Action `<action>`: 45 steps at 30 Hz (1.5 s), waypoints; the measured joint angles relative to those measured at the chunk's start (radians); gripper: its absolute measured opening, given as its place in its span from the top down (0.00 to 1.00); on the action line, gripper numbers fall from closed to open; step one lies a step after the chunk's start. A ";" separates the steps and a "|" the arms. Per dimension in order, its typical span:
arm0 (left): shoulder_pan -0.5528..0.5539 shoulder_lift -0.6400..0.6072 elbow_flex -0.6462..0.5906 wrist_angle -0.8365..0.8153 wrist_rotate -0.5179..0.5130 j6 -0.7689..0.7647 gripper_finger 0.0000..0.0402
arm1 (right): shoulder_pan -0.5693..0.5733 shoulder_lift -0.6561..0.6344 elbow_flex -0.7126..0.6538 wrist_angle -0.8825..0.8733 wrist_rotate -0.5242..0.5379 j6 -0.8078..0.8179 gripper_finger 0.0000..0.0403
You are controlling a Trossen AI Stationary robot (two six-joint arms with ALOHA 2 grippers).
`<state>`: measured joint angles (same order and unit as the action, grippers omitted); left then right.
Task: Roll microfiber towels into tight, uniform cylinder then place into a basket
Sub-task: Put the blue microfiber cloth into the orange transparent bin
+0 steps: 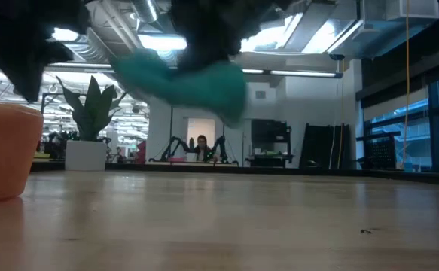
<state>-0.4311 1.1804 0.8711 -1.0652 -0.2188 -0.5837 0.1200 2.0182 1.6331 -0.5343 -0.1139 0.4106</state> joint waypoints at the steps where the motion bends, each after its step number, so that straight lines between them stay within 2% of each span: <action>1: -0.007 -0.011 0.000 -0.024 0.000 -0.020 1.00 | 0.000 -0.001 0.013 0.023 -0.001 -0.001 0.94; 6: -0.037 -0.105 0.000 -0.122 -0.004 -0.136 1.00 | 0.004 -0.005 0.022 0.163 -0.005 -0.004 0.94; 11: -0.061 -0.224 0.000 -0.196 -0.005 -0.183 1.00 | 0.018 -0.005 0.022 0.244 -0.012 -0.024 0.94; 17: -0.062 -0.354 0.000 -0.316 -0.005 -0.223 1.00 | 0.015 0.000 0.022 0.430 -0.026 -0.044 0.94; 20: -0.062 -0.400 0.000 -0.356 -0.005 -0.222 1.00 | 0.016 0.035 0.022 0.538 -0.036 -0.050 0.94; 24: -0.062 -0.451 0.000 -0.379 -0.006 -0.222 1.00 | 0.016 0.127 0.032 0.819 -0.103 -0.016 0.94; 28: -0.062 -0.490 0.000 -0.393 -0.008 -0.216 1.00 | 0.016 0.241 0.149 0.839 -0.138 -0.005 0.94; 35: -0.062 -0.525 0.000 -0.403 -0.016 -0.143 1.00 | 0.016 0.481 0.483 0.824 -0.286 -0.009 0.94; 39: -0.062 -0.529 0.000 -0.413 -0.016 -0.114 1.00 | 0.029 0.587 0.636 0.757 -0.292 0.026 0.94; 42: -0.062 -0.529 0.000 -0.420 -0.016 -0.080 1.00 | 0.045 0.628 0.714 0.724 -0.308 0.034 0.94; 45: -0.062 -0.529 0.000 -0.420 -0.031 -0.058 1.00 | 0.059 0.644 0.717 0.718 -0.331 0.067 0.94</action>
<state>-0.4927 0.6518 0.8711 -1.4852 -0.2502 -0.6417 0.1791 2.6625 2.3497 0.1838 -0.4449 0.4773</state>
